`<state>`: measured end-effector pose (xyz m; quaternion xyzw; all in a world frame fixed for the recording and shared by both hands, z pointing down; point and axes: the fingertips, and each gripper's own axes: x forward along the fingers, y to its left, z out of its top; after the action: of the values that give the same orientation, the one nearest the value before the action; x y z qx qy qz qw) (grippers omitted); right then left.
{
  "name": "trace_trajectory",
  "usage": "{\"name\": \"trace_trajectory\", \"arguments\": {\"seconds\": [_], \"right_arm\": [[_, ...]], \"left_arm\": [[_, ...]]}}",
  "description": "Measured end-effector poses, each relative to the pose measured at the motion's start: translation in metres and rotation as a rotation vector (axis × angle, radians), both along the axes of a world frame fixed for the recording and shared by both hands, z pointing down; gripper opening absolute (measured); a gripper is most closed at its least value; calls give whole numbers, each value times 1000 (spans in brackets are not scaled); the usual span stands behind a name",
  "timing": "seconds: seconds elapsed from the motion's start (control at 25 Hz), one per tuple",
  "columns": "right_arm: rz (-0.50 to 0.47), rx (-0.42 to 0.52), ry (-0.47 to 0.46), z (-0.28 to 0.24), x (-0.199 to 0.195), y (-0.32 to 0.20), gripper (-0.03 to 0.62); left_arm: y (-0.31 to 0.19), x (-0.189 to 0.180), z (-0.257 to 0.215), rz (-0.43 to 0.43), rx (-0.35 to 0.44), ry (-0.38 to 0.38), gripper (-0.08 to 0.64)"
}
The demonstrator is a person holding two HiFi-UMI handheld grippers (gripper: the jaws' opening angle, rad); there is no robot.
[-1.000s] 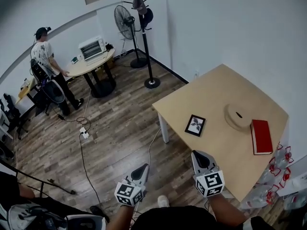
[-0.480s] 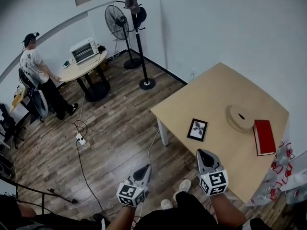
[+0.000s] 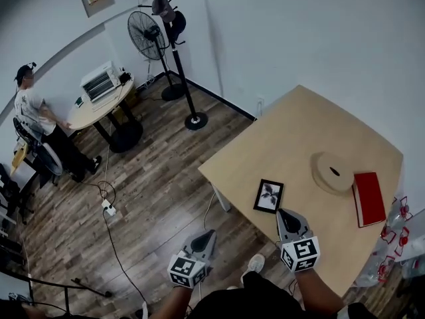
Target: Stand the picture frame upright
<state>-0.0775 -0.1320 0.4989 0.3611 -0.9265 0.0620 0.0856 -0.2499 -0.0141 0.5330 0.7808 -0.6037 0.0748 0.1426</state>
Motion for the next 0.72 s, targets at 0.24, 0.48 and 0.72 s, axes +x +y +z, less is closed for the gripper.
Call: {"name": "trace_trajectory", "arguments": {"seconds": [0.24,0.48,0.72], "right_arm": [[34,-31,-38,10,3,-63,9],[34,-39,-22,13,8,-105,9],[40,-57,-15,23,21,-128,9]], "left_arm": [[-78,3,1,40,2,-12,-5],[-136,9,4,66,-14,-17,-5],[-168,35,12,118,-28,-8,-5]]}}
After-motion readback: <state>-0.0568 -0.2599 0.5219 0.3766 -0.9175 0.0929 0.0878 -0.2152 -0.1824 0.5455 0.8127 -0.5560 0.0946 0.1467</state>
